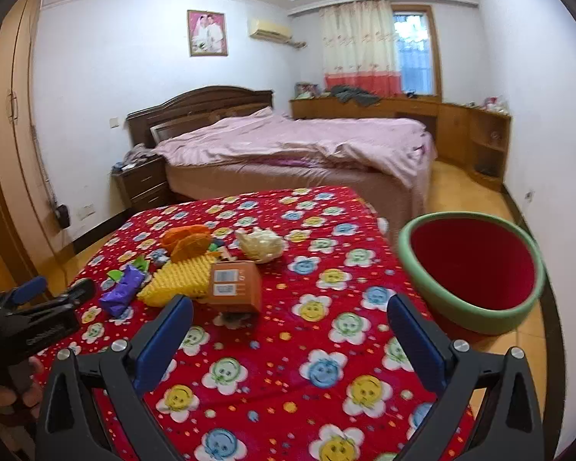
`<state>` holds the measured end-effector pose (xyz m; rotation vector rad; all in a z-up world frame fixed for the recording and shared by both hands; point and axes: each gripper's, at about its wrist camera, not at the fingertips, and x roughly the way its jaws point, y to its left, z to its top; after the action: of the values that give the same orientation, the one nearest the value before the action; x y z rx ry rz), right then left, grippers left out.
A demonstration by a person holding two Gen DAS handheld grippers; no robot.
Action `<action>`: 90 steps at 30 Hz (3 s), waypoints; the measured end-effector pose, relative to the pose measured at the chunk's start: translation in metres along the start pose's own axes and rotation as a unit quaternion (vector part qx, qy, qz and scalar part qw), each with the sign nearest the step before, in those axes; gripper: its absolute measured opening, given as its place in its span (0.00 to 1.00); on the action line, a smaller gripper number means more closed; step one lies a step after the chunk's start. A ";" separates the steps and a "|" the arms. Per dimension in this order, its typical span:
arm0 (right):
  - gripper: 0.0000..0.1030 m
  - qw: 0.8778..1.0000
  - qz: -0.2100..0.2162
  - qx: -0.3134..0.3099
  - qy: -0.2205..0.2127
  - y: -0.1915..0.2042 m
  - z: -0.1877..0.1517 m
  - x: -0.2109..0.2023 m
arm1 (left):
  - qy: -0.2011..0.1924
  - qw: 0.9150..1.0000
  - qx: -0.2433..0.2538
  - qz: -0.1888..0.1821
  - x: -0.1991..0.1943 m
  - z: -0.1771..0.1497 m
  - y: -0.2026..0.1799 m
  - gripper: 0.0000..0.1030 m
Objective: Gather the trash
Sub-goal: 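Grasp the purple plastic bag with the left tool while the right tool grasps the orange box, then carry the purple bag and orange box over the red bin and open both tools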
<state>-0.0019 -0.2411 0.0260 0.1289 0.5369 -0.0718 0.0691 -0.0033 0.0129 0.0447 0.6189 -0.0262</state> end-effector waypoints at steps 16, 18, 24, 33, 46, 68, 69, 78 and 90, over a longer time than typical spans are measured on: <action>0.98 0.994 0.034 -0.016 0.106 0.024 0.006 0.089 | 0.078 0.996 0.001 -0.036 0.073 0.000 0.012 0.80; 0.94 0.992 0.045 -0.010 0.119 0.023 0.004 0.100 | 0.092 0.995 0.005 -0.044 0.082 -0.003 0.007 0.67; 0.76 0.986 0.076 -0.005 0.150 0.017 0.005 0.128 | 0.132 0.988 -0.020 -0.079 0.101 -0.007 0.002 0.35; 0.50 0.967 0.124 0.035 0.220 0.002 0.012 0.157 | 0.163 0.981 -0.044 -0.094 0.105 0.001 0.007 0.29; 0.47 0.986 0.116 0.020 0.118 -0.005 0.014 0.107 | 0.117 0.987 -0.042 -0.104 0.060 -0.007 0.003 0.27; 0.47 0.997 0.010 0.070 0.026 -0.108 0.048 0.014 | 0.058 0.962 0.060 -0.259 0.004 0.074 -0.167 0.27; 0.47 0.997 0.001 0.074 0.026 -0.116 0.049 0.013 | 0.059 0.960 0.065 -0.265 0.006 0.075 -0.177 0.27; 0.47 0.990 -0.061 0.125 0.032 -0.201 0.047 0.016 | 0.086 0.942 0.123 -0.300 0.037 0.082 -0.278 0.27; 0.47 0.979 -0.095 0.168 0.072 -0.277 0.036 0.045 | 0.129 0.928 0.157 -0.313 0.080 0.062 -0.373 0.27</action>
<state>0.0268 -0.5219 0.0045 0.4145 0.6791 -0.3433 0.1556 -0.3801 0.0043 0.1607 0.8691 -0.7522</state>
